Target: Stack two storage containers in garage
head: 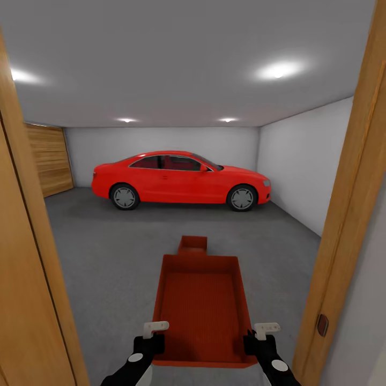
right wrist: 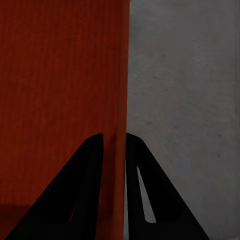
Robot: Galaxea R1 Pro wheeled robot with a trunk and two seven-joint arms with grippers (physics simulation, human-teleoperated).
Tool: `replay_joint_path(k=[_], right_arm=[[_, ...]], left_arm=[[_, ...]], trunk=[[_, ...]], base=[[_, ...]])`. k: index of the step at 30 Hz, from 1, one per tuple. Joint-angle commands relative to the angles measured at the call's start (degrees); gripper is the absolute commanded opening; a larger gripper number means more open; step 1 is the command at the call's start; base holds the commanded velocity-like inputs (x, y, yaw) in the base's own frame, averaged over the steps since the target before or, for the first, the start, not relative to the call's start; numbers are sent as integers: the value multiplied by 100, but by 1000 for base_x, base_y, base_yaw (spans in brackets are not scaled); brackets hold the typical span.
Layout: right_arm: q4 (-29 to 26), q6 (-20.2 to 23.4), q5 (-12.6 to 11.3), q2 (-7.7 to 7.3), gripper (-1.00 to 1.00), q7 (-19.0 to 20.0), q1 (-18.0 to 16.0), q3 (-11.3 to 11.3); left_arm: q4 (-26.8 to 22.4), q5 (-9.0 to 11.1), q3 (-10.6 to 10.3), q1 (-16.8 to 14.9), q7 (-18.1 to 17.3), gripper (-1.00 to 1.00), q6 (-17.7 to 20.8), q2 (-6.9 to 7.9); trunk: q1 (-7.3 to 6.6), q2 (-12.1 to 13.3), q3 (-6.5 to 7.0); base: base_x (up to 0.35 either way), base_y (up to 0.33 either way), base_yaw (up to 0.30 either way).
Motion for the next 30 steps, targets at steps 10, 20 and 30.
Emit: replay_joint_path(k=[10, 20, 30], right_arm=[[14, -17, 51, 5, -100, 7, 5, 152], [14, -17, 51, 7, -100, 5, 5, 152], [14, -17, 51, 6, -100, 7, 5, 152]], left_arm=[[-243, -21, 80, -11, -20, -100, -7, -9], [-243, -24, 80, -10, -20, -100, -7, -9], [-243, -22, 80, -11, -22, -100, -7, -9]], trunk=[[4, -3, -3], [4, -3, -3], [4, -3, -3]], base=[[164, 0, 0], [42, 0, 0], [44, 0, 0]])
